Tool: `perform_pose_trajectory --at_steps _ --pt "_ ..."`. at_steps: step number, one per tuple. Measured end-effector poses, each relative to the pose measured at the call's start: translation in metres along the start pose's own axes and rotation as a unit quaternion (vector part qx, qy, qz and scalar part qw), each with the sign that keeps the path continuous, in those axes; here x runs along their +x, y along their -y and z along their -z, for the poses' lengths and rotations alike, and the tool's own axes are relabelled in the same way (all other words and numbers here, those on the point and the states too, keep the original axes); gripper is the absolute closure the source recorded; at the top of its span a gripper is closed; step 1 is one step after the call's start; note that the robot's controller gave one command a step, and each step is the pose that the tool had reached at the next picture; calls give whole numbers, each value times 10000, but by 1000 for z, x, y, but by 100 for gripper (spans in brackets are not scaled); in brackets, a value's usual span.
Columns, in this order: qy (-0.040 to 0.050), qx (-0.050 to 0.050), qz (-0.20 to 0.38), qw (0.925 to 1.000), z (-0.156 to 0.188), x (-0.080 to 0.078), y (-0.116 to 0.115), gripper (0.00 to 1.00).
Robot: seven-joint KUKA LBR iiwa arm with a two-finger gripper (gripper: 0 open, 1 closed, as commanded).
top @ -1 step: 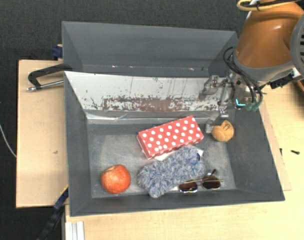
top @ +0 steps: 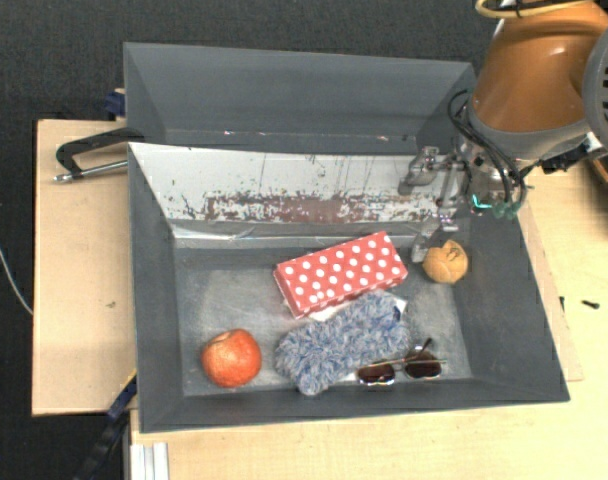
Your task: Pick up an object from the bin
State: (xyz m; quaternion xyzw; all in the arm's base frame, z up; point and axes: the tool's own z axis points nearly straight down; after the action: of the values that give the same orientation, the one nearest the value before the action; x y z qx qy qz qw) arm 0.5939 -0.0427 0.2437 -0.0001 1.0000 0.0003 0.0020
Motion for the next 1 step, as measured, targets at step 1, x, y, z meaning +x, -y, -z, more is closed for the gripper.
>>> perform_pose_trajectory --at_steps 1 --pt "40 7 423 9991 -29 2 -1 0"
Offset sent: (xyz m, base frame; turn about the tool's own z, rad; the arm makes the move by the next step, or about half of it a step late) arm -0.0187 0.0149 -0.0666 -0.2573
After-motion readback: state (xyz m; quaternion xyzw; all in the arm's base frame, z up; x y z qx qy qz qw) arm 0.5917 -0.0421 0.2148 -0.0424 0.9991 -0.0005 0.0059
